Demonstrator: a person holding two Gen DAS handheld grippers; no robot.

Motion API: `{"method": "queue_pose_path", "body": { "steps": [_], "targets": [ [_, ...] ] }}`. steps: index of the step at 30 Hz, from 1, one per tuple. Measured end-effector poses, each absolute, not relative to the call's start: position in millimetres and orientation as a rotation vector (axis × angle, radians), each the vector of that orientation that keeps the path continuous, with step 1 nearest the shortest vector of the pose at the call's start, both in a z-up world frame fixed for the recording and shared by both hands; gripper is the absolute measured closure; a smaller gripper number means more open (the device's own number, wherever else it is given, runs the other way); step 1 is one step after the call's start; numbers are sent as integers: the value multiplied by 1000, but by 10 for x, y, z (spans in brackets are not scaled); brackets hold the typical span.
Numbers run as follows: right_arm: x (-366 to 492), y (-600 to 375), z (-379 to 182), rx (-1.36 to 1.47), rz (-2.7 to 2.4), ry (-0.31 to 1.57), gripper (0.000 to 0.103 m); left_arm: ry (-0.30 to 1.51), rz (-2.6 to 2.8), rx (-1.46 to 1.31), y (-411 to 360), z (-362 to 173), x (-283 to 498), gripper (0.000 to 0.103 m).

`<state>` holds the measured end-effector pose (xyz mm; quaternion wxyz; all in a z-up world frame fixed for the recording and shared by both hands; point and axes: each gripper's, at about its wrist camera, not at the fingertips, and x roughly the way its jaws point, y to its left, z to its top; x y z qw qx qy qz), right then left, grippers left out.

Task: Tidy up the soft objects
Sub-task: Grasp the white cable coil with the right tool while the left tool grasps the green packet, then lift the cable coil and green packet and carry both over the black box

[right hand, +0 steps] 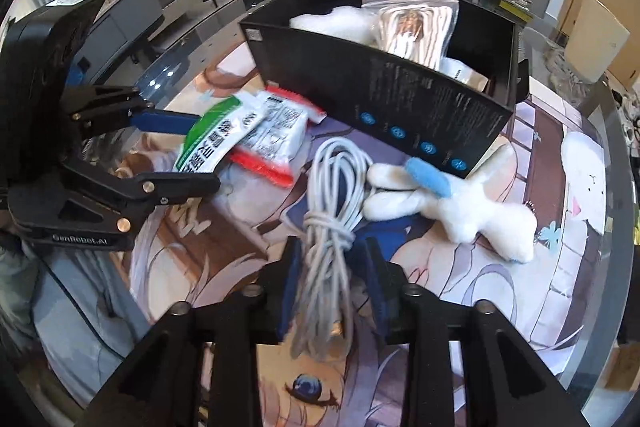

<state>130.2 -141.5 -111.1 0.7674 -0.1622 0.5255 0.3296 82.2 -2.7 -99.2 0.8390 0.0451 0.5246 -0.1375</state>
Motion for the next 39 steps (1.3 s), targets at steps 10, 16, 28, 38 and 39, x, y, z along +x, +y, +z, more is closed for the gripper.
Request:
{"method": "queue_pose_path", "body": {
  "steps": [10, 16, 28, 38, 39],
  "targets": [
    [1263, -1290, -1107, -383, 738, 1118, 78, 1112, -336, 163, -120, -1009, 750, 87],
    [1264, -1365, -1072, -368, 735, 1116, 78, 1080, -324, 148, -87, -938, 732, 89],
    [1178, -1561, -561, -240, 739, 875, 79, 829, -224, 177, -4, -506, 622, 89],
    [924, -1704, 43, -182, 720, 489, 79, 450, -102, 166, -6, 91, 548, 89],
    [896, -1719, 76, -175, 719, 462, 79, 421, -99, 159, -5, 134, 529, 89]
  ]
}}
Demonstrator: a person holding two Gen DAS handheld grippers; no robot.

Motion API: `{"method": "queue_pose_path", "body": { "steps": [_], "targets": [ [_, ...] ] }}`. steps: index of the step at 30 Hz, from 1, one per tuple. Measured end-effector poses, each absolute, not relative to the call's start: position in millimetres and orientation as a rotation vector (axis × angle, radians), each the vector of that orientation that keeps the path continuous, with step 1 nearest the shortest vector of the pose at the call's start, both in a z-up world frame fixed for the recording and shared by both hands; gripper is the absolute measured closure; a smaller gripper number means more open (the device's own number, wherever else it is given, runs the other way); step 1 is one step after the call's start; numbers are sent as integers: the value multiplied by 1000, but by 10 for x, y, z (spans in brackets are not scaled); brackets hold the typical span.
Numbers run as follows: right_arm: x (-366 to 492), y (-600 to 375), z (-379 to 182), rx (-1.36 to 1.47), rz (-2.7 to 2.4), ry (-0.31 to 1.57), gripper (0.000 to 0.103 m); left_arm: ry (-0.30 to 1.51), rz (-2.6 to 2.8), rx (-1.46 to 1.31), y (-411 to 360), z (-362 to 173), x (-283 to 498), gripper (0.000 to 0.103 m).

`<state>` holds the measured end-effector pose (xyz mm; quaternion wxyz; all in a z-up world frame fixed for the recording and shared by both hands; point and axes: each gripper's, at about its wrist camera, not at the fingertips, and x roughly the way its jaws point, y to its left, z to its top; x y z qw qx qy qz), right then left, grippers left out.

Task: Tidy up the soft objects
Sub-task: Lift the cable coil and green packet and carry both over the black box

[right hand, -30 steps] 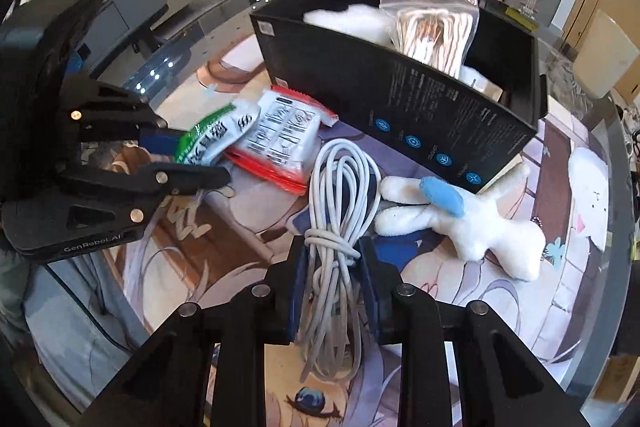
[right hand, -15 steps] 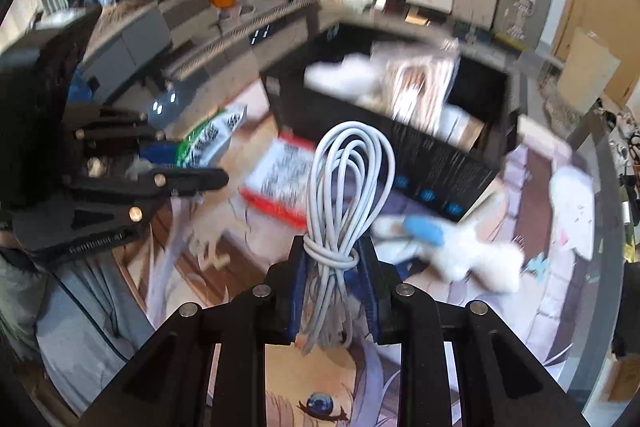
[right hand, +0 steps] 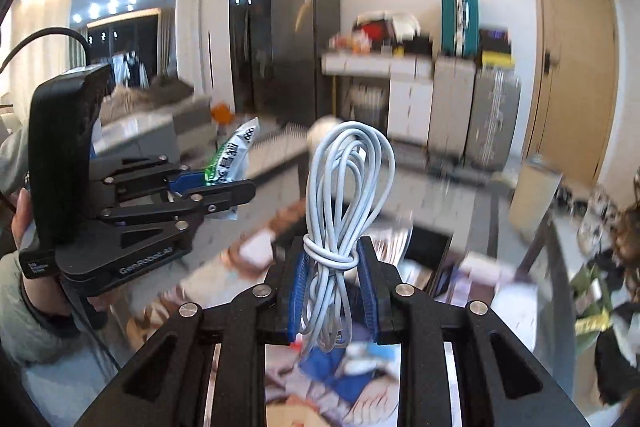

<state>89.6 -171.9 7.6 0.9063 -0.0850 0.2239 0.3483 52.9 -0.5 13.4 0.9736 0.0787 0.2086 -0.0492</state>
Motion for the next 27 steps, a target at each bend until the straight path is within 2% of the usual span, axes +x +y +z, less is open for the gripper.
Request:
{"method": "queue_pose_path", "body": {
  "steps": [5, 9, 27],
  "targets": [
    [782, -1821, 218, -138, 691, 346, 79, 292, -89, 123, -27, 351, 536, 89],
    [845, -1861, 219, -115, 653, 353, 79, 260, -102, 77, 31, 378, 577, 89],
    [900, -1786, 125, -105, 619, 380, 79, 277, -129, 23, 60, 250, 481, 89]
  ]
}}
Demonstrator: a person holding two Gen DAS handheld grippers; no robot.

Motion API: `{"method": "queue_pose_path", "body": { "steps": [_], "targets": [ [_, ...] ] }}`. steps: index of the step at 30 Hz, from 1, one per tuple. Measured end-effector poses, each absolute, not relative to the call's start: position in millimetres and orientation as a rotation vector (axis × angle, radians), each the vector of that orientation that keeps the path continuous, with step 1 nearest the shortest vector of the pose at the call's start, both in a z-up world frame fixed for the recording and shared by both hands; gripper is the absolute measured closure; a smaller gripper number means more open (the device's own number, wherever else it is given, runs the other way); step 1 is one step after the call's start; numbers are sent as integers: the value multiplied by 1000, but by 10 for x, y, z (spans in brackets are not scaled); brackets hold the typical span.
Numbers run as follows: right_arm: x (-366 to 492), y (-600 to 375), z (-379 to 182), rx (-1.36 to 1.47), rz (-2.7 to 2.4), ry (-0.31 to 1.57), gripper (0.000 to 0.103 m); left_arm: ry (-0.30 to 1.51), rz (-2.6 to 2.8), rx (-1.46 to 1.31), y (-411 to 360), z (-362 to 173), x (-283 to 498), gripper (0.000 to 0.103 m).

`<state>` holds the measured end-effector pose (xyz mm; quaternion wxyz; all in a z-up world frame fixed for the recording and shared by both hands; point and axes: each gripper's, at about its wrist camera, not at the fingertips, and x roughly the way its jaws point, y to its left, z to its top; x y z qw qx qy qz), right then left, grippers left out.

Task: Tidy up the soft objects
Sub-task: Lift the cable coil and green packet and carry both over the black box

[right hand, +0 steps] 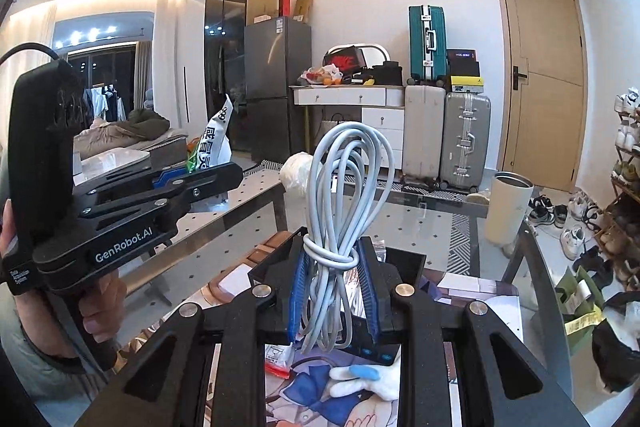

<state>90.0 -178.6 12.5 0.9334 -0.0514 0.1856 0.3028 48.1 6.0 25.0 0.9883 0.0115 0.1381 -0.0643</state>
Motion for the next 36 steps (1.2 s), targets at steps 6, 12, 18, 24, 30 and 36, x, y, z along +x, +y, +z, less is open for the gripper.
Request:
{"method": "queue_pose_path", "body": {
  "steps": [6, 12, 18, 24, 30, 36],
  "targets": [
    [1036, -1714, 198, -112, 620, 364, 79, 287, -171, -30, 87, 256, 610, 89],
    [1337, -1578, 226, -107, 599, 363, 79, 337, -191, -96, 163, 181, 931, 89],
    [1698, -1372, 141, -122, 590, 426, 79, 357, -177, -78, 131, 95, 1171, 89],
    [2021, -1319, -38, -116, 559, 539, 79, 458, -174, -103, 151, -96, 1429, 89],
    [2254, -1333, -248, -127, 522, 676, 79, 590, -177, -134, 135, -263, 1614, 89],
    [2369, -1316, -495, -154, 513, 794, 79, 688, -197, -104, 23, -408, 1687, 89]
  ]
}}
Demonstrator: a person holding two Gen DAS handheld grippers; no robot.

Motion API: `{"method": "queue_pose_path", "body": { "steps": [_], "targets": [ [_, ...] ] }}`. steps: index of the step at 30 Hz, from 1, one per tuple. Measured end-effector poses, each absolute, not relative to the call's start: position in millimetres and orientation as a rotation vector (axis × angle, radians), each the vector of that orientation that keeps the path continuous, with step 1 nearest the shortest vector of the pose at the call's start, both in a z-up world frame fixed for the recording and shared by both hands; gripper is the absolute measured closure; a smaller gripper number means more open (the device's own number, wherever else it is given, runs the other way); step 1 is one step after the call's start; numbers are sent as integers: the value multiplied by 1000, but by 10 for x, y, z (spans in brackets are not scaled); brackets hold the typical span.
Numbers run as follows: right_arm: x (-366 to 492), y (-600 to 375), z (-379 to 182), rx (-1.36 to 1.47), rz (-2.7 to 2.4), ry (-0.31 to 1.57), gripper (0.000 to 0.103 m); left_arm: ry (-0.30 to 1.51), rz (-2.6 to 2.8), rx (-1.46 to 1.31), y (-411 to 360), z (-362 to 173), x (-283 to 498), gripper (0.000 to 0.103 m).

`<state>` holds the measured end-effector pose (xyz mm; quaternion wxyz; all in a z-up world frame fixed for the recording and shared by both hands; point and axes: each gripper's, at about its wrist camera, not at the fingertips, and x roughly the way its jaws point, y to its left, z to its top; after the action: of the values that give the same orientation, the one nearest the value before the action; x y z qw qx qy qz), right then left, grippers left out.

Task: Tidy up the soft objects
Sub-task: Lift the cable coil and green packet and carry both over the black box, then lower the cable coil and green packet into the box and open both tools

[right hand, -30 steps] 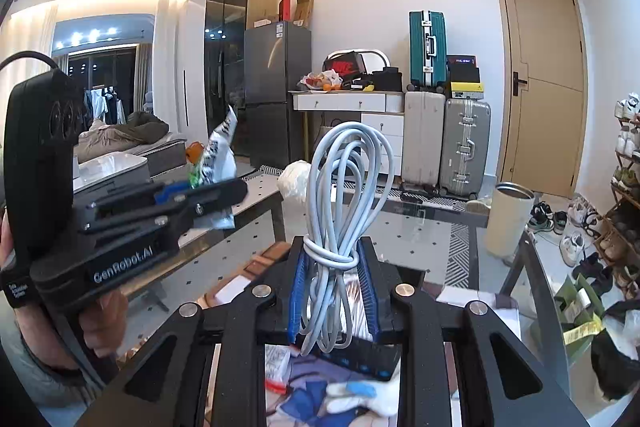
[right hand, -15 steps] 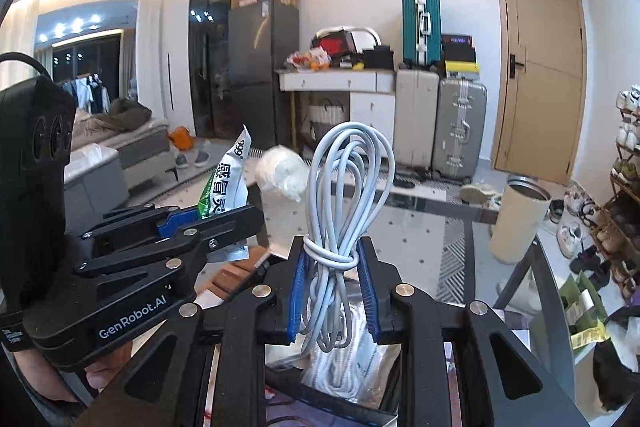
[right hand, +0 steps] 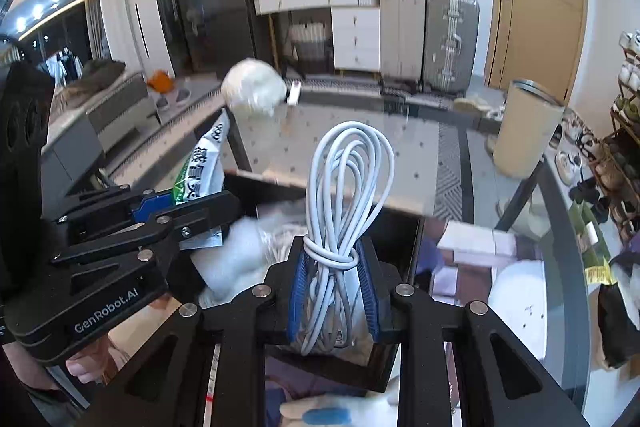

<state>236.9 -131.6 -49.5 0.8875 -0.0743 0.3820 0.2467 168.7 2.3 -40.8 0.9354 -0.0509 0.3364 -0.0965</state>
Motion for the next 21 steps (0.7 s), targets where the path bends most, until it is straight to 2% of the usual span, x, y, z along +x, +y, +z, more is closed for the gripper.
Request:
{"method": "queue_pose_path", "body": {
  "steps": [21],
  "targets": [
    [2377, -1232, -744, -190, 547, 865, 79, 834, -176, -65, -73, -683, 1743, 88]
  ]
}}
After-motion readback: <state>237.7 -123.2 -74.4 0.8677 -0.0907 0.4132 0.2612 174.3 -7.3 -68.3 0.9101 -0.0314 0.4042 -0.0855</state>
